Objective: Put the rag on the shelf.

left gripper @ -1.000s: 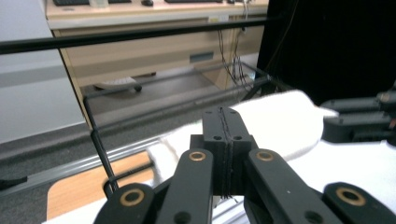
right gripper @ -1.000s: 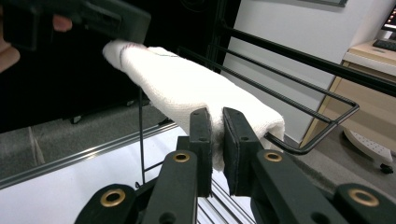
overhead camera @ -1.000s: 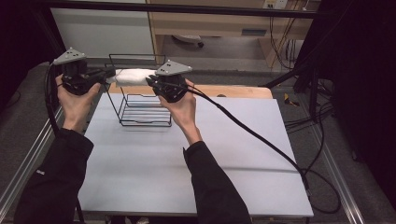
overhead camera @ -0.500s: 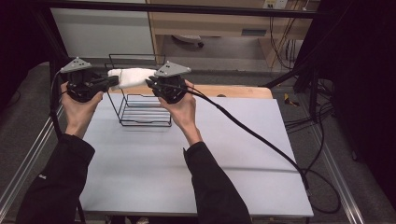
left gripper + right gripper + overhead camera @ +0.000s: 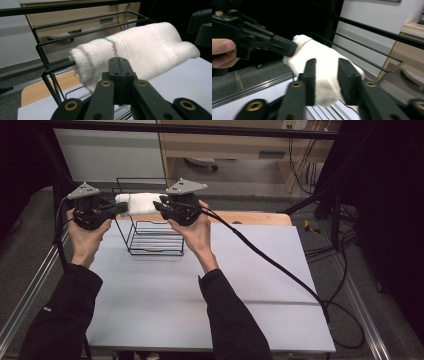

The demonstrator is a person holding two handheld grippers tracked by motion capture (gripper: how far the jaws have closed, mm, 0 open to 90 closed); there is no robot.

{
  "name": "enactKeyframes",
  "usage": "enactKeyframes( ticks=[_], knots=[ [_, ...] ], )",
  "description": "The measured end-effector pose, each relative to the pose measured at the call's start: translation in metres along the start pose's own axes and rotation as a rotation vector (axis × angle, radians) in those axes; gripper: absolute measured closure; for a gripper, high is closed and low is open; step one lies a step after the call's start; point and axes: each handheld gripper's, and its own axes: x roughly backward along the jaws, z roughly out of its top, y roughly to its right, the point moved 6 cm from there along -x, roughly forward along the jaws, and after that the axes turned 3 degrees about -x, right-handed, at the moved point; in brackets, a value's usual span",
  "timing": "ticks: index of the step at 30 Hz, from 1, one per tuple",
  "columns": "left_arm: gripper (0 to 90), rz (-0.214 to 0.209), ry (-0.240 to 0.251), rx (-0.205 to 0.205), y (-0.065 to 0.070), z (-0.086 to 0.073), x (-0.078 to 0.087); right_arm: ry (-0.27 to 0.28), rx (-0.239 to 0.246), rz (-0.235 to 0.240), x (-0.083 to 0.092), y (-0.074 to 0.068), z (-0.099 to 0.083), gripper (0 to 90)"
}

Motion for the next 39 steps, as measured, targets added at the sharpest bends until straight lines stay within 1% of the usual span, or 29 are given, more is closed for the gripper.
enactKeyframes(
  ticks=[2, 4, 5, 8, 12, 15, 21, 27, 33, 39],
  knots=[
    [89.9, 0.000, -0.001, 0.001, 0.000, -0.001, 0.000, -0.014, -0.014, 0.021, -0.003, -0.004, -0.001, 83.4],
    [89.9, 0.000, -0.002, -0.001, 0.000, -0.002, 0.000, -0.043, -0.032, 0.035, -0.006, -0.006, -0.006, 88.4],
    [89.9, 0.000, -0.003, -0.002, -0.001, -0.003, 0.000, -0.064, -0.030, 0.034, -0.008, -0.006, -0.010, 89.7],
    [89.9, 0.000, -0.007, -0.001, -0.002, -0.006, -0.001, -0.108, -0.015, 0.018, -0.014, -0.006, -0.019, 90.0],
    [89.9, 0.001, -0.013, -0.006, -0.003, -0.009, -0.003, -0.130, 0.002, -0.019, -0.020, -0.003, -0.026, 90.0],
    [89.9, 0.002, -0.014, -0.004, -0.004, -0.010, -0.005, -0.132, 0.006, -0.041, -0.023, 0.000, -0.029, 89.8],
    [89.9, 0.008, -0.014, -0.003, -0.005, -0.011, -0.009, -0.128, -0.002, -0.064, -0.029, 0.005, -0.031, 89.7],
    [89.9, 0.008, -0.014, -0.004, -0.006, -0.011, -0.011, -0.128, -0.005, -0.058, -0.031, 0.006, -0.031, 88.4],
    [89.6, 0.008, -0.008, -0.011, -0.003, -0.010, -0.003, -0.100, -0.009, -0.028, -0.022, -0.001, -0.024, 86.4],
    [83.8, 0.002, -0.020, -0.016, 0.000, -0.010, 0.007, -0.096, -0.007, -0.021, -0.007, -0.004, -0.016, 79.9]
  ],
)
